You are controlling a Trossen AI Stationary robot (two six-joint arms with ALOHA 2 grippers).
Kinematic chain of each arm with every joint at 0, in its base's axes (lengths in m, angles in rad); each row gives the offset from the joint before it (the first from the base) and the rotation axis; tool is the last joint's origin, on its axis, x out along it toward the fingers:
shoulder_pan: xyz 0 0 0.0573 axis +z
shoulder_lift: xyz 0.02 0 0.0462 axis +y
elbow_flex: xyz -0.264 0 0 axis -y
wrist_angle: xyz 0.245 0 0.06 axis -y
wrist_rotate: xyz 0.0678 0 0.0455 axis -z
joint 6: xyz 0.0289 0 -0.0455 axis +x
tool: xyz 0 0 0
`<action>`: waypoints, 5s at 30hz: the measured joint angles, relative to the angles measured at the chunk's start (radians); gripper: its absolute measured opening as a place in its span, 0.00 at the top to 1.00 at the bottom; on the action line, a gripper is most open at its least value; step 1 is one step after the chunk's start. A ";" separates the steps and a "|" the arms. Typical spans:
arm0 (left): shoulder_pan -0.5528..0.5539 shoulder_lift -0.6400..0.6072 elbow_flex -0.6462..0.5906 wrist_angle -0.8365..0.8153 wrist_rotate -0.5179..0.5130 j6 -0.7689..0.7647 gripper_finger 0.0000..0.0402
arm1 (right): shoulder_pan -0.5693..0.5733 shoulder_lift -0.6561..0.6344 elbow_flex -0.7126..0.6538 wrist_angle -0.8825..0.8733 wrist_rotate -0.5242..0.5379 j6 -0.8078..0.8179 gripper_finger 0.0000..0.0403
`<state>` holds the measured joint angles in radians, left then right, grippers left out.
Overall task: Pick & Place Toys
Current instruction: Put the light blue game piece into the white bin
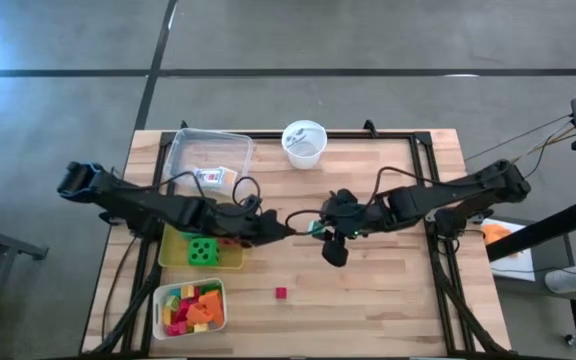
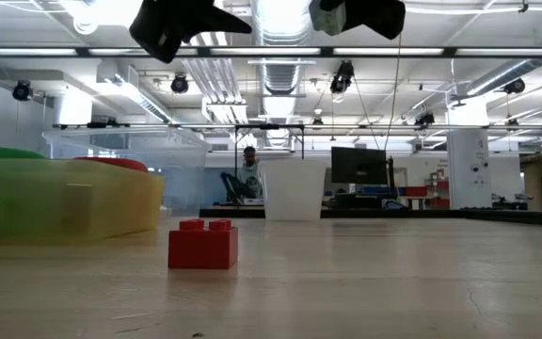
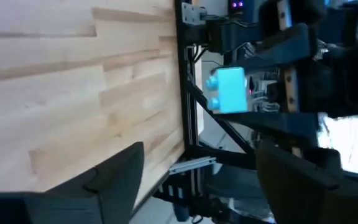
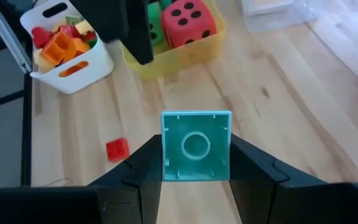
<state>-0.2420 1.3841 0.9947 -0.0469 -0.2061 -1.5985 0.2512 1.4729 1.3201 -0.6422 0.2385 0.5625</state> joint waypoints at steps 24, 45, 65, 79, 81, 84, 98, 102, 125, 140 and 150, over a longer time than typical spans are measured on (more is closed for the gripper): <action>0.035 0.103 0.002 0.143 0.041 -0.183 0.22 | 0.000 0.068 0.032 0.095 -0.056 -0.051 0.63; 0.038 0.103 0.001 0.132 0.080 -0.216 0.40 | -0.013 0.115 0.082 0.100 -0.056 -0.095 0.63; 0.045 0.101 0.001 0.138 0.077 -0.204 0.74 | -0.014 0.117 0.081 0.115 -0.061 -0.104 0.63; 0.047 0.102 0.000 0.128 0.095 -0.115 0.74 | -0.016 0.118 0.077 0.125 -0.187 -0.125 0.40; 0.047 0.102 0.000 0.126 0.110 -0.070 0.74 | -0.015 0.118 0.077 0.126 -0.205 -0.129 0.33; 0.048 0.102 0.000 0.125 0.130 -0.012 0.74 | -0.014 0.118 0.079 0.124 -0.198 -0.119 0.25; 0.047 0.075 0.000 0.016 0.357 0.211 0.75 | -0.009 0.113 0.081 0.001 -0.188 -0.021 0.14; 0.024 0.059 0.000 0.015 0.489 0.284 0.75 | -0.002 0.107 0.081 -0.020 -0.187 -0.019 0.14; -0.614 0.034 0.156 -0.834 0.217 0.335 0.75 | 0.004 0.107 0.071 -0.030 -0.186 -0.028 0.14; -0.755 0.039 0.004 -0.919 0.310 -0.395 0.75 | 0.004 0.108 0.071 -0.024 -0.186 0.014 0.14; -0.758 0.039 -0.066 -0.913 0.318 -0.471 0.75 | 0.006 0.108 0.071 -0.024 -0.186 0.046 0.14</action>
<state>-0.9997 1.4231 0.9283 -0.9597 0.1123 -2.0694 0.2577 1.5810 1.3914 -0.6666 0.0525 0.6087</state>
